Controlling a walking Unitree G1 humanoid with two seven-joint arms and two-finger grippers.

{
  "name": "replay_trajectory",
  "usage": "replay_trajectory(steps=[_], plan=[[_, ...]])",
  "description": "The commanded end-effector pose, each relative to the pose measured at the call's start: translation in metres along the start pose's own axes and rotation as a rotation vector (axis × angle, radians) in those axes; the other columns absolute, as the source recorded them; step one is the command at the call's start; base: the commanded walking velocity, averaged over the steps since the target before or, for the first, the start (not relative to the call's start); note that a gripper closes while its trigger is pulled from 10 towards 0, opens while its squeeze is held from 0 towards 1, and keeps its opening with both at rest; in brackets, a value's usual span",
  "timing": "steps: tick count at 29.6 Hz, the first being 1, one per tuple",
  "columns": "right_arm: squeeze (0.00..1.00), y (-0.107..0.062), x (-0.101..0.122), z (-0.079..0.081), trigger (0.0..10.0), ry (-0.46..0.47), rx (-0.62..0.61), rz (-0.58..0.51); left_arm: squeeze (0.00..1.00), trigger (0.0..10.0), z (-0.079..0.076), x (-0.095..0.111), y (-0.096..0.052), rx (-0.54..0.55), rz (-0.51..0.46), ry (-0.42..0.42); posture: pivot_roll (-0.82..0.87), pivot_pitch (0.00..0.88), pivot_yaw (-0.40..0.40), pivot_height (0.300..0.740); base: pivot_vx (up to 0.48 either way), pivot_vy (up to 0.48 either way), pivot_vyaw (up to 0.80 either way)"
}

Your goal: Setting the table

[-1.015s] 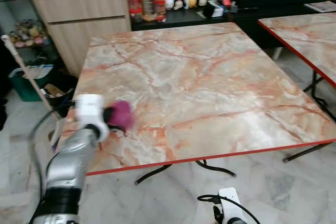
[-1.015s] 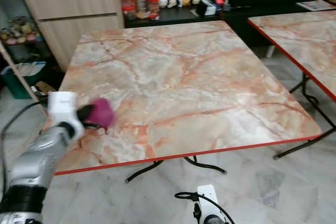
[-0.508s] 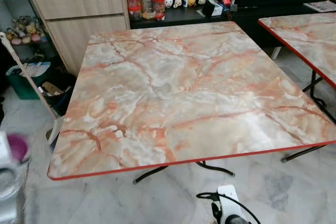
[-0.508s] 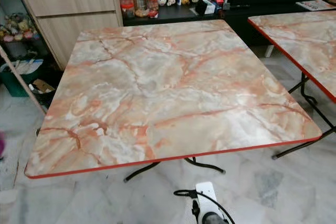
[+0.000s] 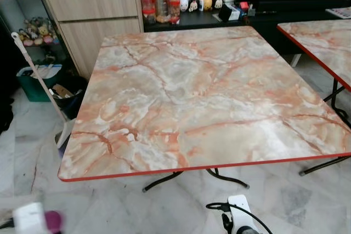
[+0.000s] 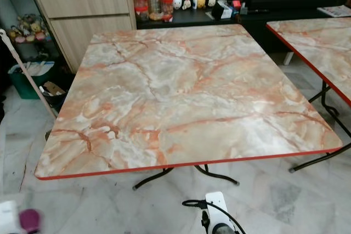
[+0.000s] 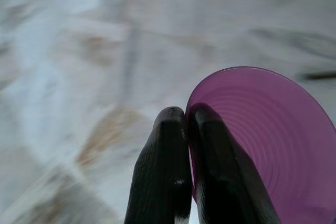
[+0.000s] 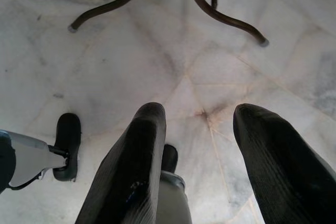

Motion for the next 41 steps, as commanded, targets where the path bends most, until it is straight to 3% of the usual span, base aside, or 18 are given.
replay_trajectory(steps=[1,2,4,5,7,11,13,20,36,39,41], plan=[[0.0,0.0,0.0,-0.002,10.0,0.011,-0.004,0.001,0.0,10.0,-0.023,-0.005,0.0,-0.084,0.013,0.038,0.09,0.0,0.027,0.74,0.0,0.0,0.0],[0.0,0.0,0.0,-0.002,10.0,0.011,-0.004,0.001,0.0,10.0,-0.023,-0.005,0.0,-0.084,0.013,0.038,0.09,0.0,0.027,0.74,0.0,0.0,0.0],[0.0,0.0,0.001,-0.003,10.0,0.015,-0.006,-0.002,0.0,10.0,-0.041,-0.011,-0.001,-0.138,0.036,0.023,0.09,0.0,0.024,0.74,0.0,0.0,0.0],[0.0,0.0,0.001,-0.003,10.0,0.015,-0.006,-0.002,0.0,10.0,-0.041,-0.011,-0.001,-0.138,0.036,0.023,0.09,0.0,0.024,0.74,0.0,0.0,0.0],[0.0,0.001,0.002,-0.004,10.0,0.023,-0.012,-0.004,0.0,10.0,-0.056,-0.01,-0.002,-0.174,0.029,-0.004,0.08,0.0,0.021,0.74,0.0,0.0,0.0],[0.0,0.001,0.002,-0.006,10.0,0.028,-0.018,-0.004,0.0,10.0,-0.065,-0.011,-0.002,-0.187,0.04,-0.056,0.07,0.0,0.019,0.74,0.0,0.0,0.0],[0.0,0.0,0.002,-0.007,10.0,0.033,-0.022,-0.004,0.0,10.0,-0.068,-0.015,-0.003,-0.19,0.05,-0.043,0.07,0.0,0.019,0.74,0.0,0.0,0.0],[0.0,0.0,0.001,-0.01,10.0,0.021,-0.025,-0.004,0.0,10.0,-0.066,-0.017,-0.003,-0.155,0.045,-0.086,0.07,0.0,0.015,0.74,0.0,-0.211,0.0],[0.0,0.0,0.001,-0.011,10.0,-0.01,-0.03,-0.004,0.0,10.0,-0.062,-0.022,-0.004,-0.136,0.053,-0.086,0.07,0.0,0.015,0.74,0.0,-0.411,0.23],[0.0,0.0,0.0,-0.011,10.0,-0.038,-0.035,-0.001,0.0,10.0,-0.062,-0.022,-0.005,-0.138,0.054,-0.087,0.07,0.001,0.015,0.74,0.0,-0.451,0.8],[0.0,0.0,-0.003,-0.011,10.0,-0.008,-0.035,0.009,0.0,10.0,-0.062,-0.023,-0.005,-0.138,0.055,-0.087,0.07,0.001,0.015,0.74,0.0,-0.454,0.8]])
Point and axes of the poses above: a point about 5 cm out from each wrist's last joint towards the gripper, its own y axis pointing out of the wrist towards the gripper, its own x axis along the axis of the wrist's last joint, z = x × y, the point moved 5 cm from there along y, pointing out of the wrist towards the gripper, and after that the axes turned 13 degrees about -y, right-handed, at the moved point
